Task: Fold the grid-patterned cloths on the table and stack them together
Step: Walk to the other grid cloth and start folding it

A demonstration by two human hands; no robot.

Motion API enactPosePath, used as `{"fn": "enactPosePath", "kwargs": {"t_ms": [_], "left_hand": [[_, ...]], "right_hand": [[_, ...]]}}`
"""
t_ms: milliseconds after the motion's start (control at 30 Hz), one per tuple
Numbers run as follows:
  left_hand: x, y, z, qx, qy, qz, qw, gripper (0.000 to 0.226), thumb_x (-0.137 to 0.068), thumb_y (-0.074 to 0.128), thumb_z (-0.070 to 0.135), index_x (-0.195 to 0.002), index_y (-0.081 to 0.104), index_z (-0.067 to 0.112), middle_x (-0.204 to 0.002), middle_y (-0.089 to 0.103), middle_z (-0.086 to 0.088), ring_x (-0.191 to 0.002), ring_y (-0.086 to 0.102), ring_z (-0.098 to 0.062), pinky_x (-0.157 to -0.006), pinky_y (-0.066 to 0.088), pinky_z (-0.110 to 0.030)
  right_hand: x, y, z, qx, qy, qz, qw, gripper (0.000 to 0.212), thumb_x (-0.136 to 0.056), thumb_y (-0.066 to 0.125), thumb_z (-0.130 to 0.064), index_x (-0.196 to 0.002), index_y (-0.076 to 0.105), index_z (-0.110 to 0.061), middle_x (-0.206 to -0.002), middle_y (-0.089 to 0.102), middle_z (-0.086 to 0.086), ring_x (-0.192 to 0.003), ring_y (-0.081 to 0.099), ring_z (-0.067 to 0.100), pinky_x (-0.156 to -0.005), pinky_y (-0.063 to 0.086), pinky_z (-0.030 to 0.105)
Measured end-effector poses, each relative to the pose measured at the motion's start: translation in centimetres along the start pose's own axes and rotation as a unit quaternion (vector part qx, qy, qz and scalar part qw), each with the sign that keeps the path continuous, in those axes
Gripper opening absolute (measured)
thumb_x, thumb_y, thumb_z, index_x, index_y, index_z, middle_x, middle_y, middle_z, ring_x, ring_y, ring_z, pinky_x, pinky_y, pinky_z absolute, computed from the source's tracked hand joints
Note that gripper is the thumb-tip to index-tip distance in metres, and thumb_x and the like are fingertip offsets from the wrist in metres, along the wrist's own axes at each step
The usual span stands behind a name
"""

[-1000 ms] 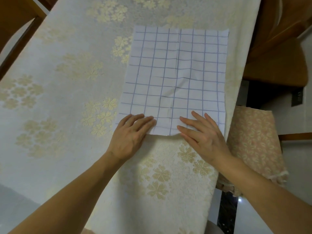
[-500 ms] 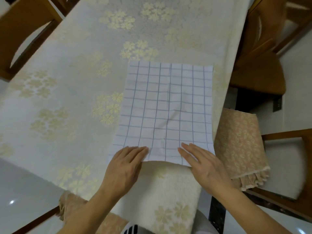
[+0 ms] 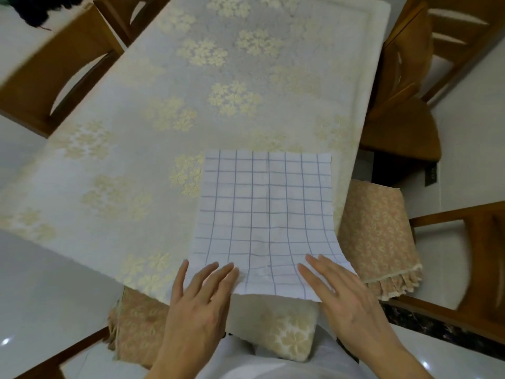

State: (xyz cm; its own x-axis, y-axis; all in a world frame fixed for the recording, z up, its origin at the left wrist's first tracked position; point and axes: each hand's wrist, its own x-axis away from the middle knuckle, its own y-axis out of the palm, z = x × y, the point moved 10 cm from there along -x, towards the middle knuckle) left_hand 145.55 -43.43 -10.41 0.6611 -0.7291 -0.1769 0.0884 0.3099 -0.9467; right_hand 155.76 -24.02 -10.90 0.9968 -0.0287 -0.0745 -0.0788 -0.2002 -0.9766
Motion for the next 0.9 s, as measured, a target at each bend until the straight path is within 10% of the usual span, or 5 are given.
{"fn": "enactPosePath", "kwargs": {"t_ms": [100,267,467,633,900], "left_hand": [[-3.1,-0.2,-0.6,-0.016,0.004,0.003,1.0,0.037,-0.094,0.047,0.019,-0.126,0.067,0.017,-0.126,0.068,0.001,-0.118,0.063,-0.024,-0.11,0.031,-0.064],[-10.0,1.0,-2.1,-0.049,0.032,-0.007,0.998,0.04,-0.09,0.056,0.012,-0.129,0.062,0.013,-0.128,0.067,-0.004,-0.12,0.061,-0.029,-0.111,0.024,-0.069],[-18.8,4.6,-4.9,-0.088,0.023,-0.033,0.995,0.034,-0.089,0.065,0.009,-0.122,0.064,0.012,-0.124,0.068,-0.008,-0.118,0.062,-0.031,-0.112,0.02,-0.071],[-23.8,8.1,-7.3,-0.1,-0.012,-0.057,0.993,0.027,-0.092,0.061,0.011,-0.118,0.066,0.014,-0.122,0.069,-0.007,-0.115,0.063,-0.03,-0.113,0.019,-0.071],[-29.2,12.7,-9.8,-0.083,-0.051,-0.079,0.992,0.026,-0.097,0.054,0.014,-0.119,0.064,0.023,-0.132,0.064,-0.003,-0.121,0.059,-0.03,-0.115,0.018,-0.068]], "right_hand": [[-2.6,-0.6,1.5,0.005,0.014,-0.001,1.0,0.055,-0.105,0.007,-0.015,-0.149,0.041,-0.016,-0.15,0.047,0.014,-0.136,0.048,0.035,-0.102,0.048,0.051],[-7.9,0.6,6.3,0.006,0.051,-0.036,0.998,0.072,-0.088,0.068,-0.007,-0.152,0.035,-0.019,-0.153,0.042,0.016,-0.138,0.045,0.035,-0.104,0.047,0.05],[-15.4,2.3,11.5,0.046,0.067,-0.082,0.993,0.058,-0.095,0.062,-0.021,-0.15,0.042,-0.02,-0.152,0.044,0.014,-0.137,0.047,0.034,-0.107,0.041,0.046],[-20.3,5.7,16.1,0.036,0.088,-0.185,0.978,0.055,-0.108,0.028,-0.031,-0.159,0.007,-0.03,-0.167,0.007,0.002,-0.153,0.01,0.024,-0.121,0.011,0.037],[-25.4,9.7,20.3,0.055,0.079,-0.242,0.965,0.052,-0.109,0.019,-0.038,-0.158,0.005,-0.033,-0.167,0.005,0.0,-0.153,0.007,0.023,-0.123,0.012,0.042]]}}
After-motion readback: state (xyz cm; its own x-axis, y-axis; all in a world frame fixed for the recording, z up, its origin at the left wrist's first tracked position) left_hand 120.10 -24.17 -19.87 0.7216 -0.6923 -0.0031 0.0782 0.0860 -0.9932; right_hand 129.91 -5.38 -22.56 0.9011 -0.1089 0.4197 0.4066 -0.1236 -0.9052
